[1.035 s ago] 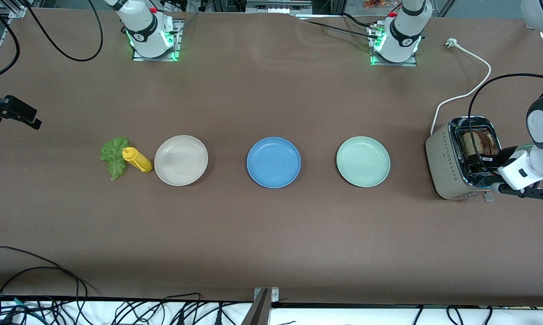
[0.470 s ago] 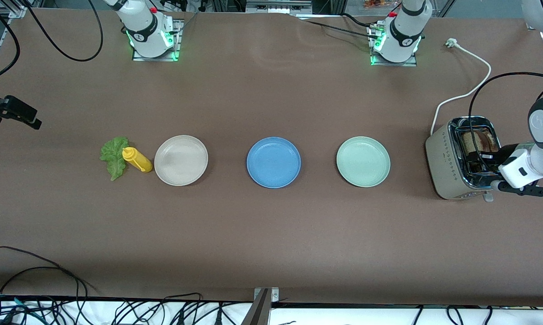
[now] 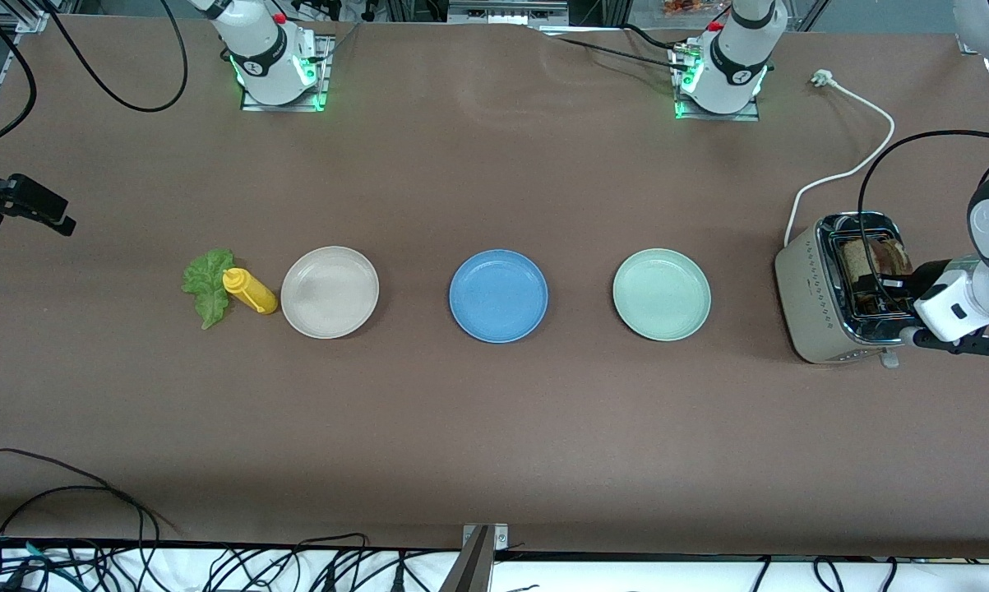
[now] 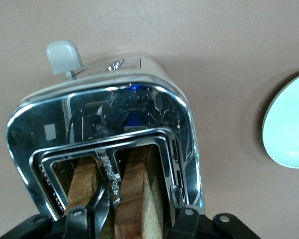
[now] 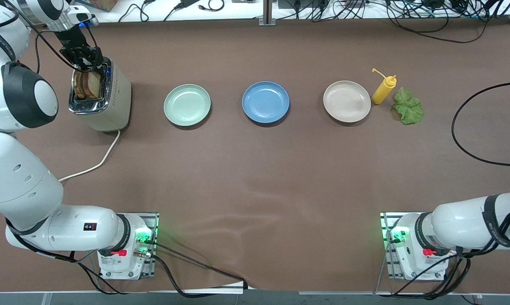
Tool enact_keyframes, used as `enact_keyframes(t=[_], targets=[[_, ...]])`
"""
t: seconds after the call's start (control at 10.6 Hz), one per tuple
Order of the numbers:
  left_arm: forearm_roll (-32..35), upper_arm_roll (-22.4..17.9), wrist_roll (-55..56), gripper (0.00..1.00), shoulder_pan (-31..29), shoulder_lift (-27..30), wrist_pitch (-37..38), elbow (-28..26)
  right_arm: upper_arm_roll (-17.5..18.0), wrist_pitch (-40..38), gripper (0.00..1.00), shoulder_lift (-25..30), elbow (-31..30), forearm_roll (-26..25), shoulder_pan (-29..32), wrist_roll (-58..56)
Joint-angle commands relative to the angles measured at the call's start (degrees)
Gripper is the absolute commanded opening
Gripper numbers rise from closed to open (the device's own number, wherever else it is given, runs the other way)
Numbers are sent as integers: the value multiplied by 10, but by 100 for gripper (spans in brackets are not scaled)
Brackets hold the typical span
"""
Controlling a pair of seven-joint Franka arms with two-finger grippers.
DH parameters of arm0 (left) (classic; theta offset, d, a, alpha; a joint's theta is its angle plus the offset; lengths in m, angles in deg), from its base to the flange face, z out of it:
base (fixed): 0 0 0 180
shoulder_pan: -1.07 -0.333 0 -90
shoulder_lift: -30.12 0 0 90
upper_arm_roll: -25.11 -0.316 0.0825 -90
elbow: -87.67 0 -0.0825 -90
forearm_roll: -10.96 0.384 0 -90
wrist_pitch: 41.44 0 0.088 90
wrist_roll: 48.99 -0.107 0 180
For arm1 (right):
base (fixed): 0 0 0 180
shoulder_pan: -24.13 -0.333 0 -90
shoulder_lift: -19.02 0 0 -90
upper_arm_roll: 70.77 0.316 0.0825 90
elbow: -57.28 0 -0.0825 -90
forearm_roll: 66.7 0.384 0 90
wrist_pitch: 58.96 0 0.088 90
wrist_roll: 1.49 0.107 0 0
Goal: Make sandwich in blue plate with both arms
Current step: 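Grasp a bread slice with the left gripper and lift it out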
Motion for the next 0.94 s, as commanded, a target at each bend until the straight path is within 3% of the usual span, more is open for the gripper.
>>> enact_keyframes(t=[0.0, 0.28, 0.38, 0.66, 0.85], targets=[[-17, -13, -8, 57, 3, 6, 43, -1, 1, -9, 100, 0, 8, -2, -1, -2], [-17, -22, -4, 55, 3, 6, 82, -1, 1, -9, 100, 0, 8, -2, -1, -2], [-17, -22, -4, 50, 3, 5, 83, -2, 1, -9, 100, 0, 8, -2, -1, -2], [-17, -22, -4, 4, 3, 3, 83, -1, 1, -10, 100, 0, 8, -2, -1, -2], [-17, -22, 3, 0, 4, 4, 83, 1, 1, -9, 100, -1, 8, -2, -1, -2]])
